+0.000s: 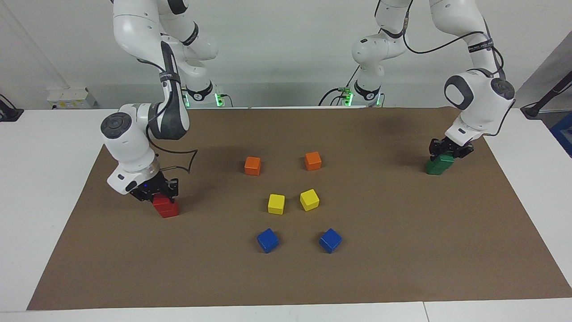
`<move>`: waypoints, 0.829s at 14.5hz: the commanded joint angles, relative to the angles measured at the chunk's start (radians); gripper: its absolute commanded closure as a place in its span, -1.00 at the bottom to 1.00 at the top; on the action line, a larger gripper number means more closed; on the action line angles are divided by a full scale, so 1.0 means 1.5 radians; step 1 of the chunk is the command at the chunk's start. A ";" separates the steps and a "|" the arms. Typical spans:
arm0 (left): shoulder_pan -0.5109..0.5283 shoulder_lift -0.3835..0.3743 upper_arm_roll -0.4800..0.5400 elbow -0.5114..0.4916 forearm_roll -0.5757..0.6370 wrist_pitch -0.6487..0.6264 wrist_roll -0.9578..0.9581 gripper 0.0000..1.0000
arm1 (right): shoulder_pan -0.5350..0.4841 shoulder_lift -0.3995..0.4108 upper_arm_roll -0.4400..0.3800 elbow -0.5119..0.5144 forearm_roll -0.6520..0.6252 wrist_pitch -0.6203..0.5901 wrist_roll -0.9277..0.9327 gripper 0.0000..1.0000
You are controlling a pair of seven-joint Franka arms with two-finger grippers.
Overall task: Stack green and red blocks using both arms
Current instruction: 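Lower the green cube onto the first green cube with the left gripper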
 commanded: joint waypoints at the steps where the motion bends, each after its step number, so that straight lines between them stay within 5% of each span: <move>1: 0.011 -0.005 -0.006 -0.023 -0.009 0.022 0.004 1.00 | -0.004 -0.003 0.003 -0.011 0.004 0.019 -0.005 1.00; 4: 0.011 -0.005 -0.007 -0.023 -0.009 0.023 0.008 1.00 | -0.004 -0.003 0.003 -0.011 0.005 0.021 -0.005 0.81; 5: 0.011 -0.004 -0.006 -0.022 -0.009 0.023 0.010 0.84 | -0.004 -0.003 0.003 -0.011 0.005 0.021 -0.005 0.64; 6: 0.011 -0.004 -0.006 -0.022 -0.009 0.023 0.012 -0.82 | -0.003 -0.003 0.003 -0.012 0.005 0.021 -0.005 0.52; 8: 0.011 -0.003 -0.006 -0.017 -0.009 0.017 0.012 -1.00 | -0.003 -0.003 0.003 -0.012 0.005 0.022 -0.005 0.20; 12: 0.008 -0.004 -0.008 0.012 -0.009 -0.017 0.009 -1.00 | -0.003 -0.003 0.003 -0.012 0.005 0.022 -0.003 -1.00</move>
